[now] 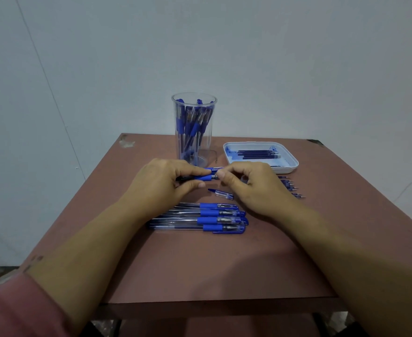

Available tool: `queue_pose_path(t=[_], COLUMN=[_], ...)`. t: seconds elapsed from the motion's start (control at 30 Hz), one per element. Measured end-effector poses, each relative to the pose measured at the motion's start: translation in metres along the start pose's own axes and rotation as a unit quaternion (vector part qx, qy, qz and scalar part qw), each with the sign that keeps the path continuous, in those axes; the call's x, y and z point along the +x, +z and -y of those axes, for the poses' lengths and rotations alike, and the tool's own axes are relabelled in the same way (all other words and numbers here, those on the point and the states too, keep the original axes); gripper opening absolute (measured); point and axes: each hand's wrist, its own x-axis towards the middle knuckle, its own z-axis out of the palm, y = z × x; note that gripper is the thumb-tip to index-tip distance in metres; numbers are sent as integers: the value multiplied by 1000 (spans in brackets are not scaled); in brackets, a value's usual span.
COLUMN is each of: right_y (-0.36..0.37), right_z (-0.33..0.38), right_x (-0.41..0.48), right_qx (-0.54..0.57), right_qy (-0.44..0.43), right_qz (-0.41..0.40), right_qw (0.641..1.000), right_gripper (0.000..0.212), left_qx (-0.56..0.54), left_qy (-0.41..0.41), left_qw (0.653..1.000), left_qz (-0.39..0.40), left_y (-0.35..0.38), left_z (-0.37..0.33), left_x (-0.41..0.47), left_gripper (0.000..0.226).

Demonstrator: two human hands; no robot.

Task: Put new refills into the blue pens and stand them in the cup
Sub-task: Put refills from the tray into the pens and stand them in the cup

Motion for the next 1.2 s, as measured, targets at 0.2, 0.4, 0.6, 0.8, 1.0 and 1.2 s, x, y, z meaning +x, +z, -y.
queue_pose_path(t=[0.2,0.4,0.6,0.8,1.0,1.2], right_y=[0,2,1,2,-3,-1], right_z=[0,0,1,0,-6,-6], right_x=[-1,1,1,3,7,13], right_qx=[42,-6,12,-21,-94,-257], right_qy=[11,4,6,-7,-12,-28], right_qz=[3,4,-2,-15,-25,95], right_qw=[999,1000,1000,1000,995,961], right_gripper=[19,12,24,10,14,23], left_qx=[-3,7,7,12,8,19], left_qy=[-4,-2,-2,-11,-63,-66], left_qw=[1000,1000,1000,1000,998,998], left_qz=[1,2,-3,0,-6,-5], left_y=[0,-1,-2,-2,-4,-5], left_z=[1,-2,-1,-2,6,4], left_x=[1,0,1,1,1,1], left_gripper=[31,31,32,30,28,29])
